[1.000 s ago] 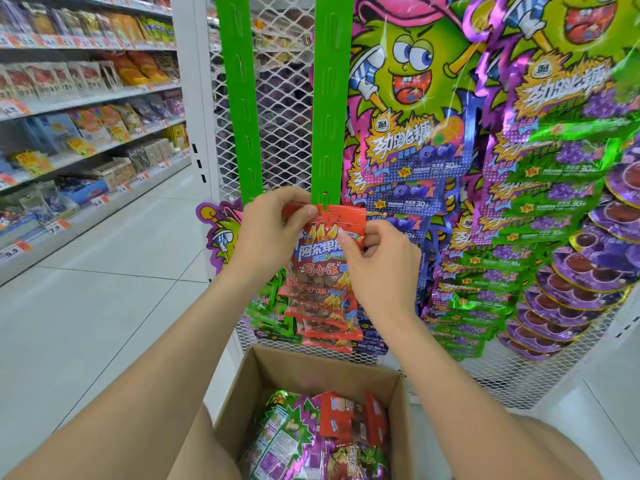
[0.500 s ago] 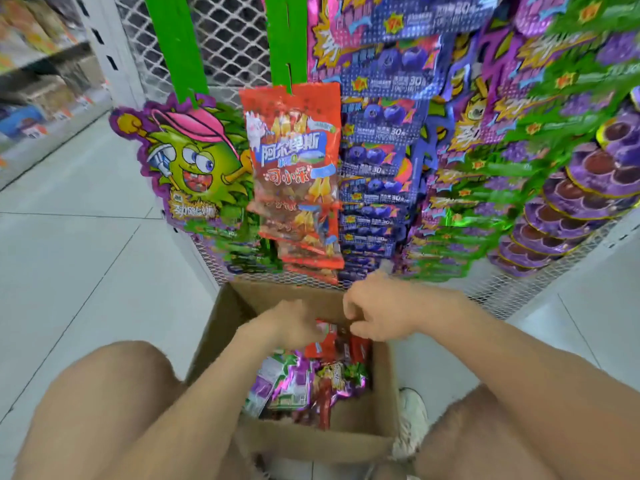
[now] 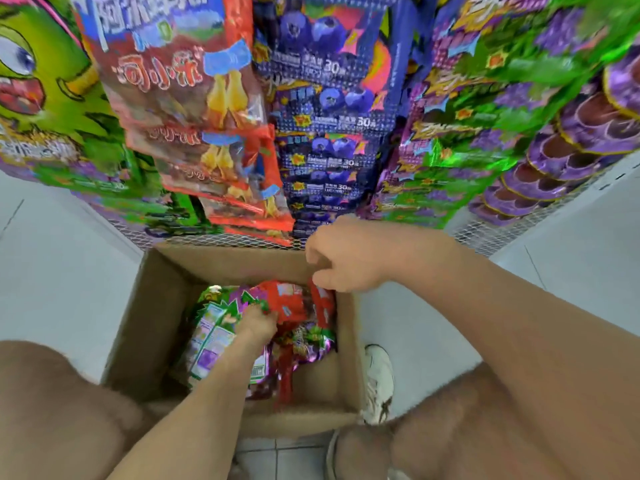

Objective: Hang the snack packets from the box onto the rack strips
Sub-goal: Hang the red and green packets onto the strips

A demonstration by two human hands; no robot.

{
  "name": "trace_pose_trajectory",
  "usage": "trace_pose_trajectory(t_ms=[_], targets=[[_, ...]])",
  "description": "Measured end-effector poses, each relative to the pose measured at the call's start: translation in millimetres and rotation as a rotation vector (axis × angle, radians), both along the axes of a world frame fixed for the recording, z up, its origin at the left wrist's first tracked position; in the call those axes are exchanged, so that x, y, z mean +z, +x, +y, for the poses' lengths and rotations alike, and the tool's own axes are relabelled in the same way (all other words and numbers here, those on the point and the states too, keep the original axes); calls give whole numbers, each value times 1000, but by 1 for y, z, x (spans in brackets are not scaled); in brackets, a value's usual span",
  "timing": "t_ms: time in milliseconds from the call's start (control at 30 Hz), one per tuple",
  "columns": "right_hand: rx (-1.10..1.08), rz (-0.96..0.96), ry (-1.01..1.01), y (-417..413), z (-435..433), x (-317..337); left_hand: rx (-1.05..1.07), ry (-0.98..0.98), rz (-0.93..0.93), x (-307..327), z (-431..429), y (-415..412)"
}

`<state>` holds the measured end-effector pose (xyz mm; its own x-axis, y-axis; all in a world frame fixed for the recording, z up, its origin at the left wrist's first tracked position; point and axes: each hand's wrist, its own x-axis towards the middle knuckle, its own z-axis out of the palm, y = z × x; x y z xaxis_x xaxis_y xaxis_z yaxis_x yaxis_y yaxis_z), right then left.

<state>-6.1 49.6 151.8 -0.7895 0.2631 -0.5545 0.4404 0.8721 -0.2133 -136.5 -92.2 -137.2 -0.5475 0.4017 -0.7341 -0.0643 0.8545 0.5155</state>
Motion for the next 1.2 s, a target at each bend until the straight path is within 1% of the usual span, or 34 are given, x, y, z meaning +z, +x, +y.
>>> trace_pose_trajectory(t_ms=[67, 133, 200, 267, 367, 467, 567, 633, 667, 733, 833, 867, 900, 967, 1000, 1067, 1200], targets=[[17, -22, 13, -2, -4, 1, 112, 22, -52, 27, 1, 7], [26, -37, 17, -4, -8, 5, 173, 62, -144, 53, 4, 14], [28, -39, 33, -7, -9, 6, 191, 84, -223, 79, 4, 18], [-12, -22, 71, -9, -14, 7, 154, 100, -229, 110, 6, 20], [-40, -5, 97, -9, -30, 9, 101, 148, -178, 167, 5, 14], [-62, 11, 17, -5, -54, 15, 59, 165, -186, 219, -6, 7], [-117, 176, -46, -6, -79, 15, 27, 237, -175, 260, -26, -2], [-225, 331, -63, -9, -86, 11, -13, 280, -154, 282, -40, -9], [-278, 377, -91, -9, -86, 11, -42, 298, -120, 290, -47, -12], [-310, 449, -168, -7, -85, 18, -66, 352, 2, 306, -60, -18], [-297, 584, -285, 2, -88, 40, -108, 451, 404, 329, -76, -26], [-309, 648, -325, 4, -91, 48, -146, 519, 466, 339, -81, -27], [-335, 723, -365, 5, -95, 57, -181, 597, 457, 350, -86, -28], [-418, 892, -444, 6, -103, 75, -252, 745, 362, 379, -95, -27], [-460, 979, -469, 5, -105, 86, -290, 814, 358, 395, -98, -26], [-519, 1135, -491, 2, -110, 109, -328, 921, 457, 429, -100, -26], [-575, 1402, -422, -12, -107, 158, -264, 1037, 738, 481, -76, -37]])
